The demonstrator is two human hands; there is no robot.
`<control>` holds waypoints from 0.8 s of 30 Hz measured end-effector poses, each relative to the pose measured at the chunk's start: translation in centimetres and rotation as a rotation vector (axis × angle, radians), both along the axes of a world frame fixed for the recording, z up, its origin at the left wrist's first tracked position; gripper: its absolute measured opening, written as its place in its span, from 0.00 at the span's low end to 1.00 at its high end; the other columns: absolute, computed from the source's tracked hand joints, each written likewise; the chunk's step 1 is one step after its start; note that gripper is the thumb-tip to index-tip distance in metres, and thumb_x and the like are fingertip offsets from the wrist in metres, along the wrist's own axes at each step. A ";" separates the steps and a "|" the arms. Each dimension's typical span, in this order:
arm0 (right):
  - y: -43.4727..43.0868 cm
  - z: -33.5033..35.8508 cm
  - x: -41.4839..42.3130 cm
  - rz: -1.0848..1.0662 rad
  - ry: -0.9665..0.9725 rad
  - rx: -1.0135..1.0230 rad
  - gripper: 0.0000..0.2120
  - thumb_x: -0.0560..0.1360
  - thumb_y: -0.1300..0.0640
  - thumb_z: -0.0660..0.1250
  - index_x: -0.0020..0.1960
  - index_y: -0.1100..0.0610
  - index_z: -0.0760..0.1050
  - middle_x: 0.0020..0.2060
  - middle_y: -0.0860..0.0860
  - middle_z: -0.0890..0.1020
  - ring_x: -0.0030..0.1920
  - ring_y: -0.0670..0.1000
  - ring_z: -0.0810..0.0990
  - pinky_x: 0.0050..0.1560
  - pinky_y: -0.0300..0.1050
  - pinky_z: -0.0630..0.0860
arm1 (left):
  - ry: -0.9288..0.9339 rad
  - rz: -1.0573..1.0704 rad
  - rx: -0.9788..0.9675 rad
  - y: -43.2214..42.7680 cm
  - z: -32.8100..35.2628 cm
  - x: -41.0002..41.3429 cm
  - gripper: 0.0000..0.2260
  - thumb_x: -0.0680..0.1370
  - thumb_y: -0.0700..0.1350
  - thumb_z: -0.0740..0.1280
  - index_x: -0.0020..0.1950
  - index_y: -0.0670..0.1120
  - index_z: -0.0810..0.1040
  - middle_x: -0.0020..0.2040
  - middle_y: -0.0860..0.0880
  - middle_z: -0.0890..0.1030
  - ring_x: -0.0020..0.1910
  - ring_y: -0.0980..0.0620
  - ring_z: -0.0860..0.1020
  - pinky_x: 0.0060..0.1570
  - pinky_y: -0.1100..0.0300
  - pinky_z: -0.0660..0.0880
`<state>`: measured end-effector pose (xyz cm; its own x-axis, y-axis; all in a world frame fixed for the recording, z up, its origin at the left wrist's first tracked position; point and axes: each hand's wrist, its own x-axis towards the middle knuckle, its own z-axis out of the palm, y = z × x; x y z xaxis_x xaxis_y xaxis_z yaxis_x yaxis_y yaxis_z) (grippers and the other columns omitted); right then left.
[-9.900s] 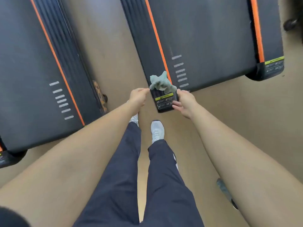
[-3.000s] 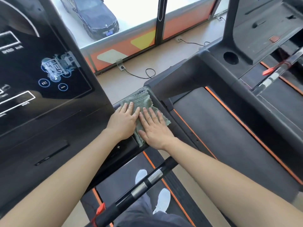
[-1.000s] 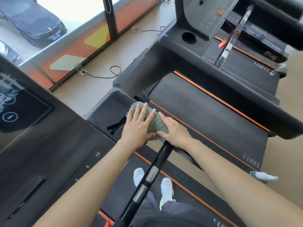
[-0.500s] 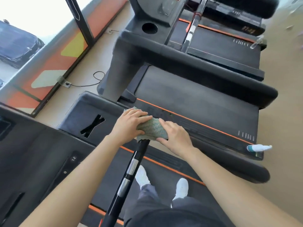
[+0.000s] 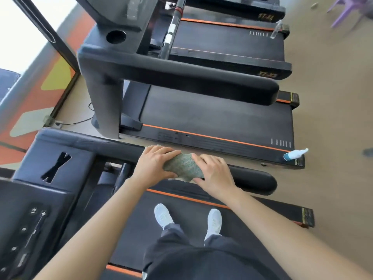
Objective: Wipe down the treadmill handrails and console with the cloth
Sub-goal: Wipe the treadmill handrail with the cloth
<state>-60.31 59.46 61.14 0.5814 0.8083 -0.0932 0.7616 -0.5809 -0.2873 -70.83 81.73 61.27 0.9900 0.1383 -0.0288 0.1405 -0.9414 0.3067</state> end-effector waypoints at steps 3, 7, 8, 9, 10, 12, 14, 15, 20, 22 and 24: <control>-3.5 -0.2 1.0 -0.027 -0.018 0.004 0.38 0.67 0.42 0.77 0.73 0.52 0.70 0.57 0.49 0.79 0.59 0.53 0.78 0.62 0.52 0.73 | -0.015 -0.001 -0.012 -3.4 -0.4 1.3 0.37 0.60 0.63 0.80 0.69 0.57 0.78 0.60 0.56 0.82 0.56 0.48 0.78 0.62 0.50 0.70; -8.4 -0.8 2.5 -0.056 -0.044 0.040 0.38 0.66 0.43 0.78 0.72 0.52 0.72 0.58 0.49 0.79 0.58 0.53 0.79 0.63 0.54 0.73 | -0.033 -0.032 -0.020 -7.8 -0.7 3.1 0.36 0.62 0.64 0.78 0.69 0.57 0.78 0.59 0.57 0.81 0.56 0.49 0.78 0.62 0.52 0.68; -9.6 -0.9 2.9 -0.069 -0.049 0.053 0.38 0.65 0.43 0.79 0.72 0.53 0.72 0.58 0.49 0.79 0.58 0.53 0.79 0.64 0.54 0.73 | -0.045 -0.048 -0.031 -8.9 -0.7 3.6 0.35 0.63 0.65 0.76 0.69 0.57 0.78 0.60 0.57 0.81 0.56 0.50 0.77 0.62 0.52 0.69; -10.8 -0.9 3.2 -0.085 -0.051 0.064 0.39 0.65 0.44 0.80 0.71 0.53 0.72 0.58 0.49 0.79 0.58 0.53 0.79 0.64 0.55 0.73 | -0.056 -0.065 -0.043 -10.0 -0.6 4.0 0.34 0.65 0.66 0.74 0.69 0.57 0.78 0.60 0.58 0.81 0.56 0.50 0.77 0.62 0.52 0.69; -12.0 -1.0 3.6 -0.103 -0.050 0.074 0.39 0.64 0.44 0.80 0.71 0.53 0.73 0.59 0.49 0.79 0.58 0.53 0.79 0.64 0.55 0.73 | -0.066 -0.081 -0.056 -11.2 -0.6 4.5 0.33 0.67 0.67 0.72 0.69 0.56 0.78 0.60 0.58 0.81 0.56 0.51 0.77 0.62 0.51 0.70; -14.4 -1.2 4.1 -0.136 -0.044 0.099 0.39 0.63 0.46 0.81 0.71 0.53 0.73 0.59 0.49 0.79 0.60 0.53 0.78 0.66 0.55 0.72 | -0.079 -0.105 -0.081 -13.4 -0.6 5.4 0.30 0.71 0.68 0.68 0.69 0.56 0.78 0.62 0.58 0.81 0.57 0.52 0.77 0.62 0.52 0.71; -16.5 -1.6 4.5 -0.173 -0.017 0.116 0.39 0.64 0.47 0.81 0.72 0.53 0.72 0.62 0.49 0.78 0.63 0.53 0.77 0.68 0.55 0.70 | -0.072 -0.124 -0.101 -15.3 -0.6 6.3 0.26 0.74 0.65 0.66 0.69 0.56 0.78 0.63 0.58 0.81 0.58 0.52 0.78 0.62 0.52 0.70; -17.5 -1.8 4.6 -0.200 0.002 0.127 0.40 0.64 0.48 0.81 0.73 0.53 0.72 0.63 0.49 0.78 0.64 0.52 0.76 0.70 0.55 0.69 | -0.063 -0.135 -0.106 -16.1 -0.6 6.7 0.25 0.75 0.64 0.65 0.70 0.56 0.78 0.64 0.59 0.80 0.58 0.51 0.78 0.62 0.52 0.70; -21.9 -3.7 4.9 -0.353 0.182 0.250 0.40 0.68 0.53 0.80 0.76 0.52 0.68 0.69 0.48 0.76 0.67 0.51 0.74 0.71 0.55 0.68 | -0.002 -0.193 -0.100 -19.6 -0.7 8.8 0.24 0.76 0.63 0.63 0.70 0.57 0.77 0.65 0.59 0.80 0.60 0.51 0.78 0.59 0.52 0.71; -23.2 -4.4 4.9 -0.399 0.268 0.285 0.37 0.71 0.56 0.78 0.77 0.52 0.68 0.68 0.48 0.77 0.67 0.51 0.75 0.68 0.53 0.70 | 0.008 -0.219 -0.096 -20.9 -0.6 9.7 0.25 0.75 0.63 0.63 0.70 0.57 0.77 0.65 0.60 0.80 0.60 0.51 0.78 0.58 0.53 0.71; -24.2 -4.9 5.0 -0.460 0.381 0.315 0.34 0.74 0.59 0.75 0.76 0.50 0.68 0.69 0.47 0.77 0.67 0.50 0.75 0.68 0.51 0.71 | 0.018 -0.242 -0.090 -22.2 -0.6 10.6 0.25 0.75 0.64 0.63 0.70 0.57 0.77 0.65 0.59 0.80 0.59 0.51 0.78 0.57 0.53 0.72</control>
